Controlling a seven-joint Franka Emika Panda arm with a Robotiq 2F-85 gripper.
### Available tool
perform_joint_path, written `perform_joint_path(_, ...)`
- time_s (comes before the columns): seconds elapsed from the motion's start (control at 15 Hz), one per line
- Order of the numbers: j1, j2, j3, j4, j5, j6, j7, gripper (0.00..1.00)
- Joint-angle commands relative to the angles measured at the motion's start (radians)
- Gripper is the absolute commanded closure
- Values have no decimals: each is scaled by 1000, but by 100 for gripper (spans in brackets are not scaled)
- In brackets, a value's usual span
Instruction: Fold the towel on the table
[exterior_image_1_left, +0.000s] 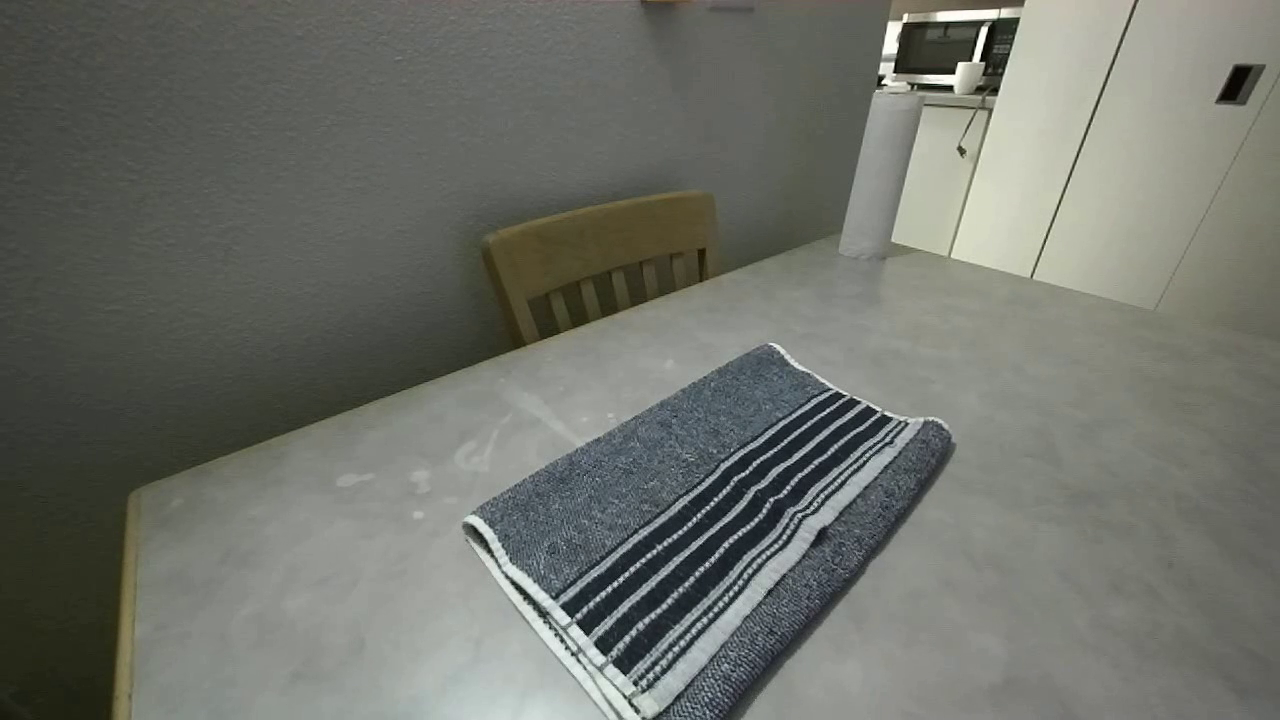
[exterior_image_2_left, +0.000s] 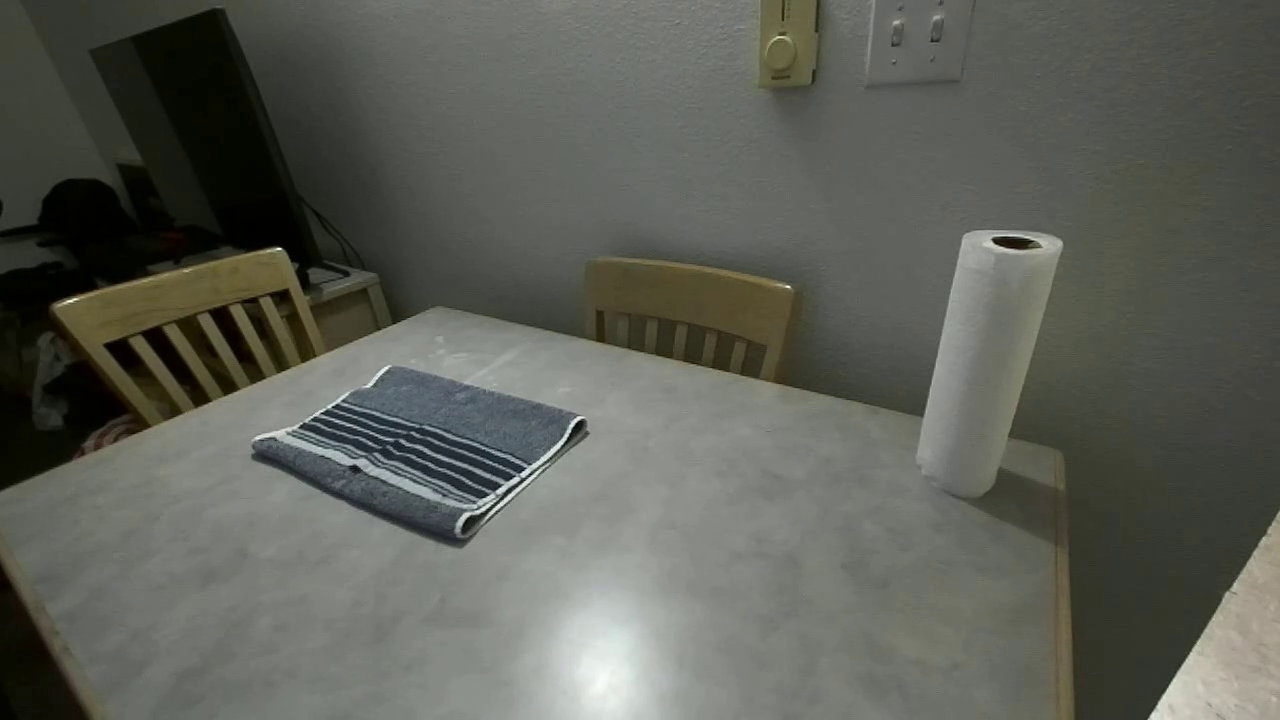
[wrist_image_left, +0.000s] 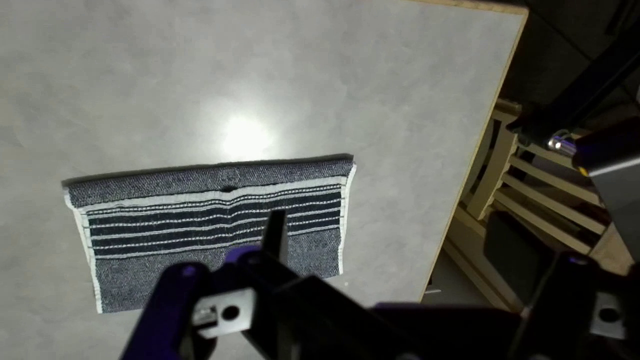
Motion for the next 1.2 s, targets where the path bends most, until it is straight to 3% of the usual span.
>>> perform_joint_path(0.0, 13, 110, -15, 6, 27, 97, -72, 0)
perform_joint_path(0.33, 53, 282, -59, 36, 57, 228, -187, 0)
perform_joint_path(0.6, 93, 410, -106, 80, 117, 247, -300, 0)
perform_joint_path(0.67, 66, 332, -74, 38, 77, 237, -241, 0)
perform_joint_path(1.13, 73, 396, -84, 73, 94, 238, -274, 0)
